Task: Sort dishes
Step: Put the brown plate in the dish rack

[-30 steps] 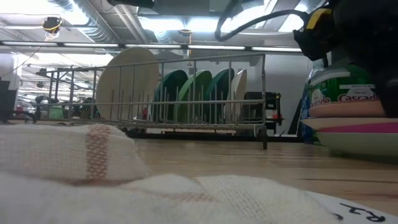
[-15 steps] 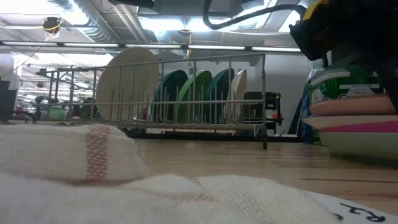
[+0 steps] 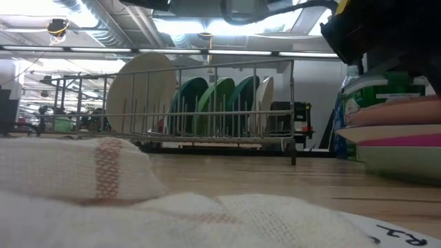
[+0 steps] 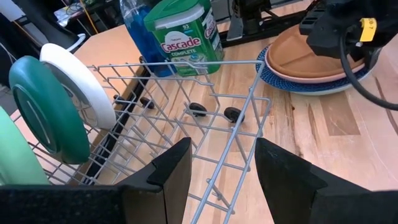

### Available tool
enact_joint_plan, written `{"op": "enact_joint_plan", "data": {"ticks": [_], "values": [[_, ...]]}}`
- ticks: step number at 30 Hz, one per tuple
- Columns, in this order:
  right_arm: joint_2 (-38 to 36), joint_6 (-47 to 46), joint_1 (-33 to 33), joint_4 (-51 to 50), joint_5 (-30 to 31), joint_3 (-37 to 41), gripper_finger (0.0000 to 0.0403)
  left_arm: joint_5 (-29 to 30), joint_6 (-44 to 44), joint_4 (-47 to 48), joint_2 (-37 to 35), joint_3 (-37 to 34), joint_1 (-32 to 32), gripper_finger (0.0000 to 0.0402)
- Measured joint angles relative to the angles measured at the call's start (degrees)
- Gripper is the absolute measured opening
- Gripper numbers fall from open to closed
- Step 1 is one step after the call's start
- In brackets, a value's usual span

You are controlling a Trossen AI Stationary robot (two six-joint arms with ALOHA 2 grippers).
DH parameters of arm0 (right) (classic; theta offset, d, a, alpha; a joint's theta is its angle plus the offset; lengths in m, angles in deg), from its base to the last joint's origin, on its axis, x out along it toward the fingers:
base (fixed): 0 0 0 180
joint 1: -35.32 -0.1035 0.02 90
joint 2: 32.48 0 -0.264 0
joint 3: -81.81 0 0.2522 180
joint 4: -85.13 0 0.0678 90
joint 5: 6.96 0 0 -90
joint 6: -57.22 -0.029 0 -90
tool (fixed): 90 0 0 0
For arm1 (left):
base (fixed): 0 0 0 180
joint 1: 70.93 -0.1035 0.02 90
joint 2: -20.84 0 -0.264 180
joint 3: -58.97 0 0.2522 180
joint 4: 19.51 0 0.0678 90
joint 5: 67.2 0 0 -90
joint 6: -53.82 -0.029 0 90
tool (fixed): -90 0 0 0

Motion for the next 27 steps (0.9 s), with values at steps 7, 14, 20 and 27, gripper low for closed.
{"op": "enact_joint_plan", "data": {"ticks": [7, 14, 20, 27], "values": [[0.0, 0.4, 0.0, 0.0, -0.4, -2.9, 0.0037, 0.0, 0.0, 0.0, 0.0, 0.0, 0.0, 0.0166], [0.0, -2.0, 0.0, -0.1, 3.8, -3.4, 0.0035, 0.0, 0.0, 0.2, 0.0, 0.0, 0.0, 0.0166], [0.0, -9.5, 0.0, -0.1, 5.8, -3.4, 0.0036, 0.0, 0.6, 1.1, 0.0, 0.0, 0.0, 0.0166], [0.0, -20.3, 0.0, 0.4, 4.3, -3.4, 0.0036, -2.9, 1.6, 1.1, 0.0, 0.0, 0.0, 0.0166]]}}
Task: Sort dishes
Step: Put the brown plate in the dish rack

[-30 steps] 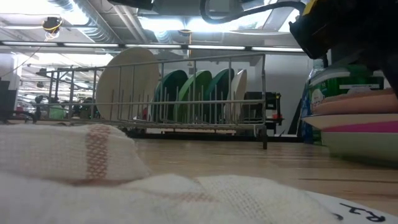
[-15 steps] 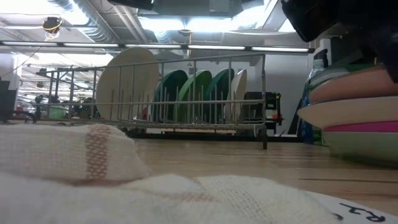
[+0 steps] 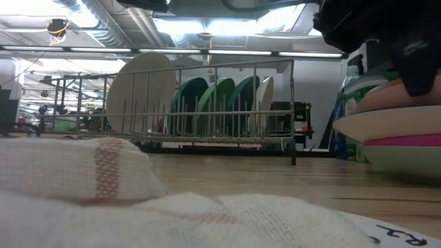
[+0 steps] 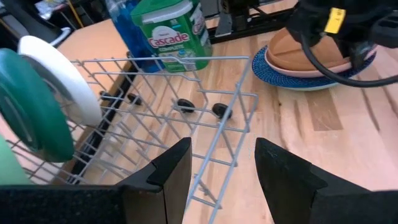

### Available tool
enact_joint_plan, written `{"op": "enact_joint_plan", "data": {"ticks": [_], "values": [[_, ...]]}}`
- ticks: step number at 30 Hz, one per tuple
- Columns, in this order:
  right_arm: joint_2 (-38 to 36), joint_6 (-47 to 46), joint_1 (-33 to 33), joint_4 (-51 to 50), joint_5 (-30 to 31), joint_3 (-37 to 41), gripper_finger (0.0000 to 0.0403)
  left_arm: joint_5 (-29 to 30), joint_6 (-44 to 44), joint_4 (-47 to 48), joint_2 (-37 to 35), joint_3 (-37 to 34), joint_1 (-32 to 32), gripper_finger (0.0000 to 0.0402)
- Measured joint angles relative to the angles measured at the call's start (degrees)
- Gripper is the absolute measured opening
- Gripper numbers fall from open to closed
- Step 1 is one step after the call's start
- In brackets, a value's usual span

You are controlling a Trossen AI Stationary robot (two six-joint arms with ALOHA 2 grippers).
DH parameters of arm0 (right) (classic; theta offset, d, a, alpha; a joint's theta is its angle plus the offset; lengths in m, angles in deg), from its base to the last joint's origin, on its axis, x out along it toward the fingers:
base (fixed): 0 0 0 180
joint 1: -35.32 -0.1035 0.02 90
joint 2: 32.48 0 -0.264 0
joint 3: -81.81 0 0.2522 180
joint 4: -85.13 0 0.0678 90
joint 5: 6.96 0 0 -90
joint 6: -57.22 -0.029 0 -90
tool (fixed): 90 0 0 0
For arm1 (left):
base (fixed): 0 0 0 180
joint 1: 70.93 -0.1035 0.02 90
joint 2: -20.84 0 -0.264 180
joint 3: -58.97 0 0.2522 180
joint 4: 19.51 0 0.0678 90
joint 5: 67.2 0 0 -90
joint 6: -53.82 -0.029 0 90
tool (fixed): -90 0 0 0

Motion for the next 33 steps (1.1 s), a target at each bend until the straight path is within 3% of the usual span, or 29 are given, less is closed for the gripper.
{"op": "enact_joint_plan", "data": {"ticks": [8, 16, 20, 25, 33], "values": [[0.0, 4.8, 0.0, -0.7, -0.4, -0.5, 0.0036, -0.8, 0.0, 0.0, 0.0, 0.0, 0.0, 0.0166], [0.0, 11.9, 0.0, 2.5, -0.2, -0.5, 0.0037, -14.8, 4.2, -5.8, 2.3, 0.0, 0.5, 0.0166], [0.0, 14.9, 0.0, 4.6, -0.2, -0.5, 0.0037, -16.4, 3.7, -10.5, 6.5, 0.0, 1.3, 0.0166], [0.0, 13.7, 0.0, 0.0, -0.2, -0.5, 0.0037, -16.5, 2.5, -17.0, 12.7, 0.0, 2.4, 0.0166], [0.0, 15.0, 0.0, 3.0, -0.2, -0.5, 0.0037, -22.4, 0.8, -38.1, 26.4, 0.0, 3.0, 0.0166]]}}
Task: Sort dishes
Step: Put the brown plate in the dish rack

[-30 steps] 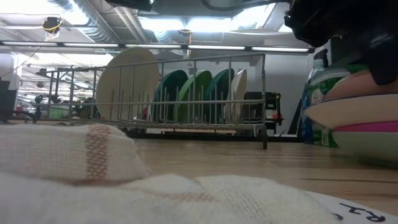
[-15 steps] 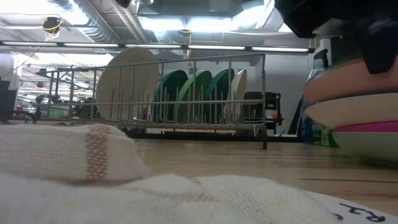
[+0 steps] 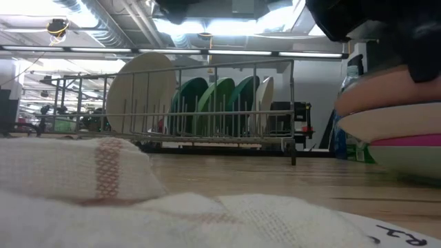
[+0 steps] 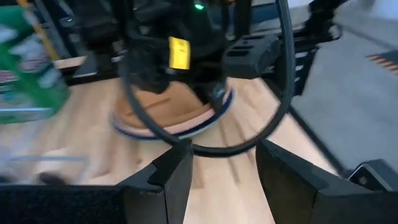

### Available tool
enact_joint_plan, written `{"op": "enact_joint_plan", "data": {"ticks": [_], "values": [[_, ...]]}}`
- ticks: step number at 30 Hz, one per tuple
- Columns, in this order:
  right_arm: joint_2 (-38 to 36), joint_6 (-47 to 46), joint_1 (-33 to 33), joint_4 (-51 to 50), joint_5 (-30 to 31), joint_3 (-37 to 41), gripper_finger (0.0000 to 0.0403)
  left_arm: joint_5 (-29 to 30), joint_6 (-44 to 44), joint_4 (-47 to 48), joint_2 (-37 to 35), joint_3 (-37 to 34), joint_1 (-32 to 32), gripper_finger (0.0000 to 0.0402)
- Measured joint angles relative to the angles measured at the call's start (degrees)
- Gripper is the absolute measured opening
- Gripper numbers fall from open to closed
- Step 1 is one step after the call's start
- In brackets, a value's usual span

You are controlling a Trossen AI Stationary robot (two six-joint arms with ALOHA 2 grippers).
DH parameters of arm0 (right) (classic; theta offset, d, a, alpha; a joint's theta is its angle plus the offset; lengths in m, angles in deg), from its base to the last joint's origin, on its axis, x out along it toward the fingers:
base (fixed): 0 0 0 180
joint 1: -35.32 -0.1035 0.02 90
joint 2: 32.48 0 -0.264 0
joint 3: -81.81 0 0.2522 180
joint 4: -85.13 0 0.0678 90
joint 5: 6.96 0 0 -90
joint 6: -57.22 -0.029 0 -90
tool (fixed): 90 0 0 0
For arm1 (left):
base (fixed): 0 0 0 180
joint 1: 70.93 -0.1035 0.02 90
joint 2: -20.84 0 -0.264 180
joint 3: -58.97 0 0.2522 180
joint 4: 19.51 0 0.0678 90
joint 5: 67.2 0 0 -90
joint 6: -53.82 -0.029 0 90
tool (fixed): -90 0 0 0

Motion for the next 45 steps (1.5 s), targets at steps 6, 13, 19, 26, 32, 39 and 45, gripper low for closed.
{"op": "enact_joint_plan", "data": {"ticks": [6, 13, 19, 26, 32, 39, 45], "values": [[0.0, 0.2, 0.0, 2.9, 0.0, 0.0, 0.0037, -1.2, 0.5, -14.1, 10.1, 0.0, 0.0, 0.0166], [0.0, 0.2, 0.0, 3.5, 0.0, 0.0, 0.0037, -1.2, 0.3, -28.7, 19.1, 0.0, -0.1, 0.0166], [0.0, 0.3, 0.0, 4.9, 0.0, 0.0, 0.0037, -1.1, -1.5, -36.5, 24.0, 1.6, -0.9, 0.0166], [0.0, 0.3, 0.0, 6.8, 0.0, 0.0, 0.0037, -1.2, -2.5, -36.5, 28.4, 7.5, -2.1, 0.0166], [-0.1, 0.3, 0.0, 7.2, 0.0, 0.0, 0.0037, -1.2, -2.3, -36.5, 30.6, 10.0, -3.0, 0.0166], [-0.1, 0.6, 0.0, 7.2, 0.0, 0.1, 0.0037, -1.2, -2.3, -35.8, 33.2, 10.1, -4.5, 0.0166], [-0.1, 0.6, 0.0, 6.8, 0.0, 0.1, 0.0037, -1.3, -2.2, -34.6, 34.2, 10.2, -5.4, 0.0166]]}}
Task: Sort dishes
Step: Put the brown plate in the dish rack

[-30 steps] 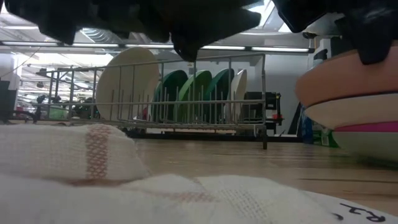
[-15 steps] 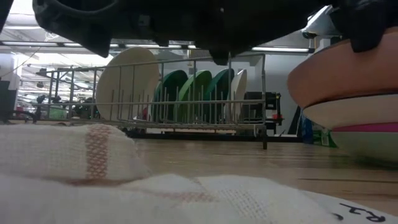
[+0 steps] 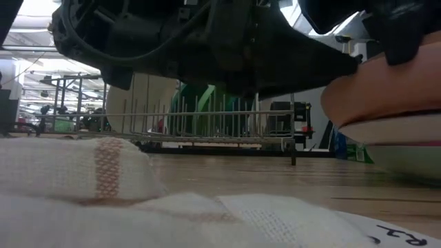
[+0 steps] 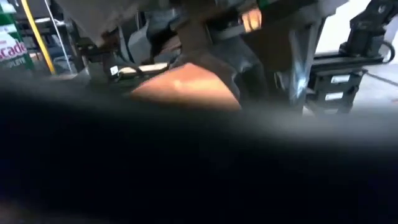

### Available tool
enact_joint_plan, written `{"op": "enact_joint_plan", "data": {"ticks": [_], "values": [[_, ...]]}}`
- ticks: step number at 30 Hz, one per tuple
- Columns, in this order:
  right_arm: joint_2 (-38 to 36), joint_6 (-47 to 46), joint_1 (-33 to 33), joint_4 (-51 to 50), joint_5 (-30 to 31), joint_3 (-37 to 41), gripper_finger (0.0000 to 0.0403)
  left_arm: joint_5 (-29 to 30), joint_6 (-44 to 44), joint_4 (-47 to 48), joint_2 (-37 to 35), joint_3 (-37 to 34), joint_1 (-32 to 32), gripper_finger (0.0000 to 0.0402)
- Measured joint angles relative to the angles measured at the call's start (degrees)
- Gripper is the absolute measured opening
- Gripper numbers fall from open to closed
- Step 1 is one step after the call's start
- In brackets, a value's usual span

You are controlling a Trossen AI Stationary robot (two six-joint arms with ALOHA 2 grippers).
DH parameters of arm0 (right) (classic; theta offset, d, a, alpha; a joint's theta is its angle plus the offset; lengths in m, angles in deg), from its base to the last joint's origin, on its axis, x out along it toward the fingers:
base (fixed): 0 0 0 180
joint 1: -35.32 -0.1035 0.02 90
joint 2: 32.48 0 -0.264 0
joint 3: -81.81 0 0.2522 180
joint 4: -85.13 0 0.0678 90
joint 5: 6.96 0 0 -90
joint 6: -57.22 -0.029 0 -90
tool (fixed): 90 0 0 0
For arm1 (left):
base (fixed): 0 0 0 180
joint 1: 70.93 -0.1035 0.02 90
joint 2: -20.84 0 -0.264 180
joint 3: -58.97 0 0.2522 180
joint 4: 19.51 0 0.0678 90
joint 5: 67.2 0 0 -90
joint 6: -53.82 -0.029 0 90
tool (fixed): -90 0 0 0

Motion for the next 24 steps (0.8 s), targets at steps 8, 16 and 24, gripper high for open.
{"op": "enact_joint_plan", "data": {"ticks": [8, 16, 24], "values": [[0.0, 0.2, 0.0, 0.2, -0.4, 0.0, 0.0037, 0.4, -0.2, 1.2, 0.0, 0.0, 1.1, 0.0166], [0.0, 0.2, 0.0, -1.2, -1.6, 0.0, 0.0037, 0.2, -0.1, 2.7, 0.3, -0.2, 2.8, 0.0166], [0.0, 0.2, 0.0, -1.2, -1.6, 0.0, 0.0037, 0.1, -0.1, 4.4, 0.3, -0.2, 3.0, 0.0166]]}}
